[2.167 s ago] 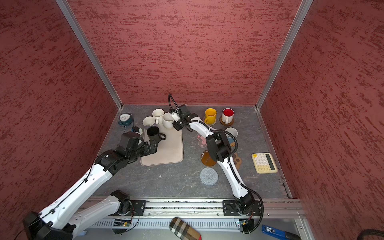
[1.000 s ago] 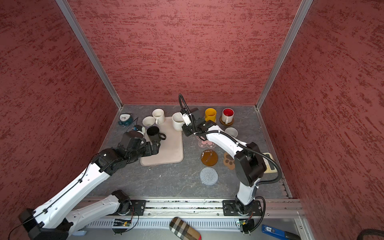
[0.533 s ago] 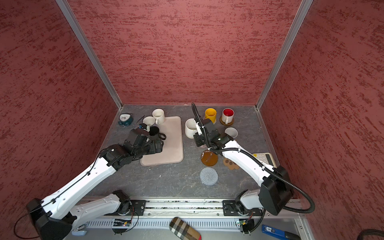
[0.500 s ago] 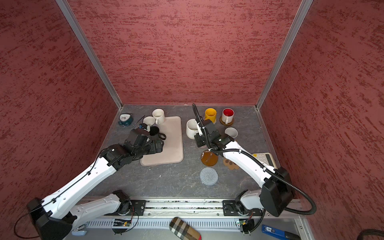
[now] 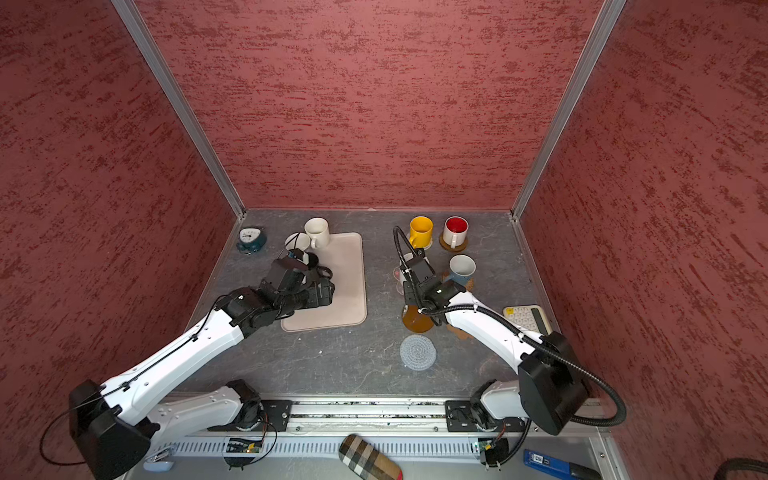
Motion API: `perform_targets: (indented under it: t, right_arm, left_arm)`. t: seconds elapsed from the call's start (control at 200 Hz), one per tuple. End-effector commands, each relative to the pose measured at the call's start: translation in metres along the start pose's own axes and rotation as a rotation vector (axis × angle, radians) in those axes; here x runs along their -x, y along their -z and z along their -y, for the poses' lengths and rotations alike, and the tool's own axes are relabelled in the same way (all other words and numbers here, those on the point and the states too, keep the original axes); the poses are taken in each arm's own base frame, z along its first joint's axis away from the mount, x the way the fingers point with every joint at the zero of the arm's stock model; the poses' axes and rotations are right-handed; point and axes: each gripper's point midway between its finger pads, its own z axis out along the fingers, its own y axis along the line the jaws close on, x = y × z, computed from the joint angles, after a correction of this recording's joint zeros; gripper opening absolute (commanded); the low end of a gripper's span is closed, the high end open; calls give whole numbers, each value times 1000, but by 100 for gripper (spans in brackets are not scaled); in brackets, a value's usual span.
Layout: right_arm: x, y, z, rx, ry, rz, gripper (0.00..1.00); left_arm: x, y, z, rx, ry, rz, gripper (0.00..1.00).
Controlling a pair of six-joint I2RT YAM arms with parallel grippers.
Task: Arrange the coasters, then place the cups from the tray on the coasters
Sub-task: 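Lift the speckled mug with the right gripper and carry it toward the coasters, then lower the speckled mug onto the flower coaster while the left gripper reaches the black mug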
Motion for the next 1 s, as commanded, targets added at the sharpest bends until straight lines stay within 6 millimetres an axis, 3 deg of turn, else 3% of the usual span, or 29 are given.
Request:
perform_targets:
  t: [0.0,0.281,0.311,0.611,0.997]
  right_arm:
    - [48,1,-2,6,-114,184,0]
    - [59,-19,7,-9,-134,223,0]
    - [55,-30,9,-16,-132,203,0]
    - [52,-55,12,5,-141,184,0]
    - [51,-63,5,49,-137,183,0]
  left_arm:
    - [2,-3,5,-21,1,17,99]
    - [0,-12,4,-14,9,22,100]
    - [0,-13,4,-13,7,22,100]
    - [2,-21,3,9,-3,16,100]
    - [0,-27,3,18,-9,1,100]
